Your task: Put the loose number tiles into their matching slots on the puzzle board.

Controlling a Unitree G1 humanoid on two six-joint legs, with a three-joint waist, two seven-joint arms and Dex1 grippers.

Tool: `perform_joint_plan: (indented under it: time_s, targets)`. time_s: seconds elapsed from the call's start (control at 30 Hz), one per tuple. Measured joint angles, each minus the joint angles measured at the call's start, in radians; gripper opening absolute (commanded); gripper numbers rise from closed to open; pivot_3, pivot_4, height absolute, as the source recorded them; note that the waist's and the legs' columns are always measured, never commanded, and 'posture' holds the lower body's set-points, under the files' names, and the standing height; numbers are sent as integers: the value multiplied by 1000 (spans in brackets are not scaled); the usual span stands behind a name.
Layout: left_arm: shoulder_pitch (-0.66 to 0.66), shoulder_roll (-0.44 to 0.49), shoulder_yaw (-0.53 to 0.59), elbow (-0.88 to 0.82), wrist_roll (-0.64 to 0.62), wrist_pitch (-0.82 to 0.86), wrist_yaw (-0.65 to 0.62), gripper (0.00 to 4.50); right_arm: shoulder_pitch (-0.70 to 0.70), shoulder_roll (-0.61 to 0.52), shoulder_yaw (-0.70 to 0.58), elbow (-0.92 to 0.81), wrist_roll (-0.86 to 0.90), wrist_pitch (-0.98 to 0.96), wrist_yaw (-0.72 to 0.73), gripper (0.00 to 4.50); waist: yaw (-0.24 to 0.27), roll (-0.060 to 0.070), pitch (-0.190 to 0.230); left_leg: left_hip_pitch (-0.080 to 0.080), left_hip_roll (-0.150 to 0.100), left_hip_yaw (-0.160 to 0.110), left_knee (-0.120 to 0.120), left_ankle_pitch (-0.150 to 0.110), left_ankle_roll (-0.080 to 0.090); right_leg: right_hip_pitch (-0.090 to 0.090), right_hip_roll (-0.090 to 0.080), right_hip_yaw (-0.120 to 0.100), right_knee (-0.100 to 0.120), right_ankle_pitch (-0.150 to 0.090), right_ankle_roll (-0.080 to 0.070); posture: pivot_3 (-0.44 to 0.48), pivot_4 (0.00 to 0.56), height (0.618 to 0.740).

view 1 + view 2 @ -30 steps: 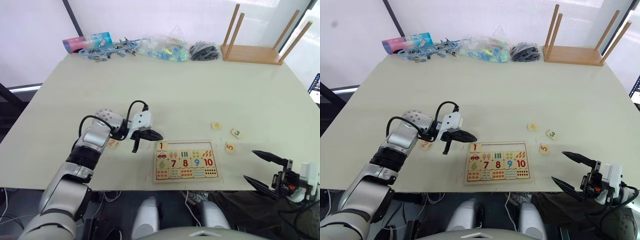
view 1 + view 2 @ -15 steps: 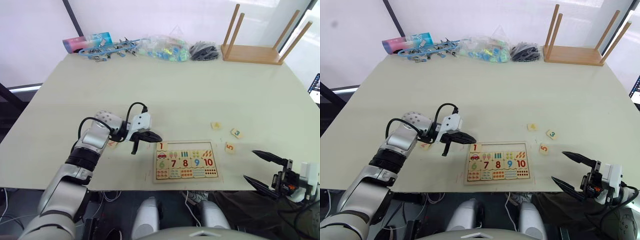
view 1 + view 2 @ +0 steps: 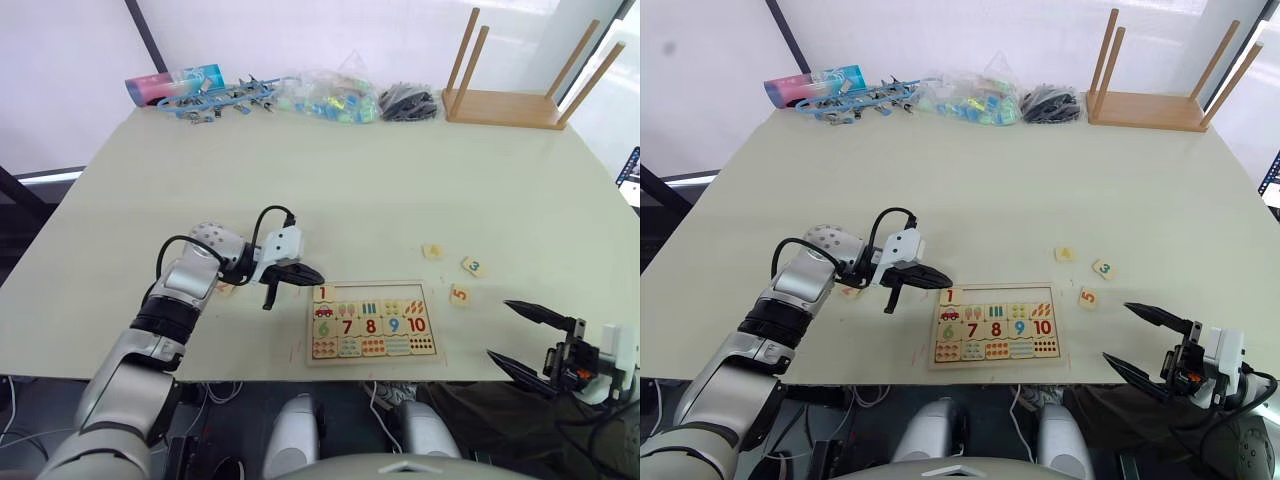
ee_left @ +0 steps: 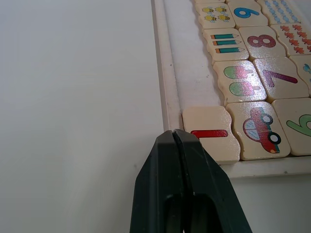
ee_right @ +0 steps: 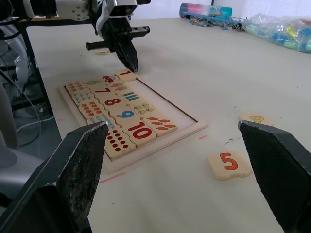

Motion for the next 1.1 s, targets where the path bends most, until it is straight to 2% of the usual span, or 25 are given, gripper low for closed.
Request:
perform_joint_plan:
  time_s: [0.7,0.87,1.1]
  targets:
    - [14,0,4,-34,-2,9,11,17,4,0,0,0,0,0,0,4500,0,0,0,0,0,0,0,0,0,0,0,0,0,0,0,0,150,738]
    - [30,0,70,-37,-50,16,29,17,7,0,-1,4,1,0,0,4500,-1,0,0,0,0,-2,0,0,0,0,0,0,0,0,0,0,150,738]
    - [141,14,235,-132,-215,82,41,17,7,6,-3,22,9,3,-5,4500,-1,0,0,1,1,-3,0,0,0,0,0,0,0,0,0,0,150,738]
